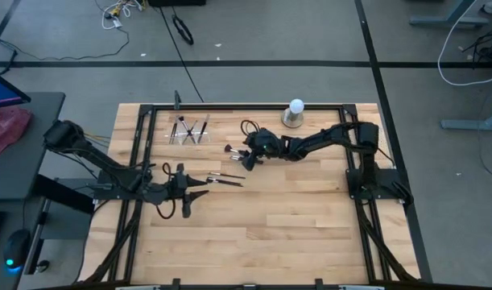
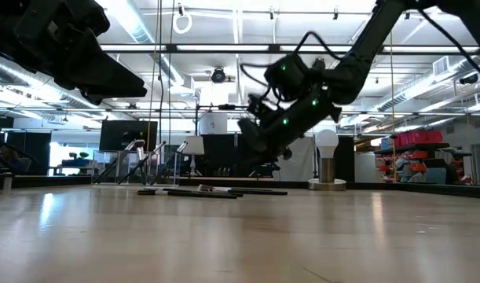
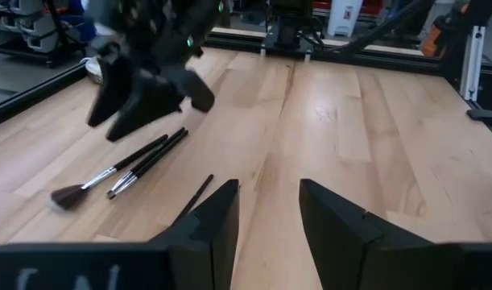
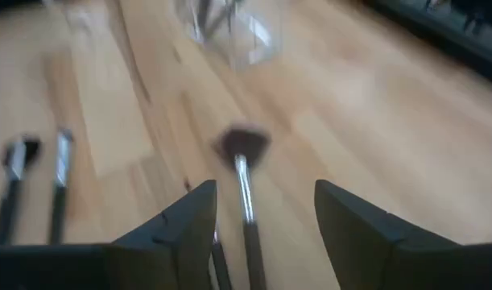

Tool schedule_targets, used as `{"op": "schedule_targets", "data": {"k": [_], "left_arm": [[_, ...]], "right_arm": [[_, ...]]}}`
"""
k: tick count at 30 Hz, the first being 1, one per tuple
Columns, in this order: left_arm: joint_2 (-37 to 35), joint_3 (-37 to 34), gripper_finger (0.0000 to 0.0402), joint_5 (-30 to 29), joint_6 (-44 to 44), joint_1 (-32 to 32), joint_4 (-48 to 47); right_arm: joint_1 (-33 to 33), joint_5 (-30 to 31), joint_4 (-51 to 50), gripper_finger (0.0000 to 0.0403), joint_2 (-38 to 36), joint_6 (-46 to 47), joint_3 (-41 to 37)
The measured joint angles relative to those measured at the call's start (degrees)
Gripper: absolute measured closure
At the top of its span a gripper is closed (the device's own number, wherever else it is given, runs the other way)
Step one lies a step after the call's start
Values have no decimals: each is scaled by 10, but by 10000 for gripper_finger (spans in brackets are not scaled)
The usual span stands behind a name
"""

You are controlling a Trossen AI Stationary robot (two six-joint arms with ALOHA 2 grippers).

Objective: Put items in baskets/containers
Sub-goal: Put the highlighter brush into the transparent organizer

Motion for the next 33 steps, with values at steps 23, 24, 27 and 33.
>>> {"op": "schedule_targets", "data": {"k": [23, 24, 27, 33], "left_arm": [[0, 0, 264, -2, -1, 0, -3], [0, 0, 264, -2, -1, 0, -3], [0, 0, 264, -2, -1, 0, -3], [0, 0, 264, -2, -1, 0, -3]], "right_arm": [[-32, -4, -69, 327, 93, -73, 71], [-32, -4, -69, 339, 93, -81, 69], [-31, -4, -64, 371, 92, -96, 60], [-29, 7, 2, 388, 92, -93, 24]]}}
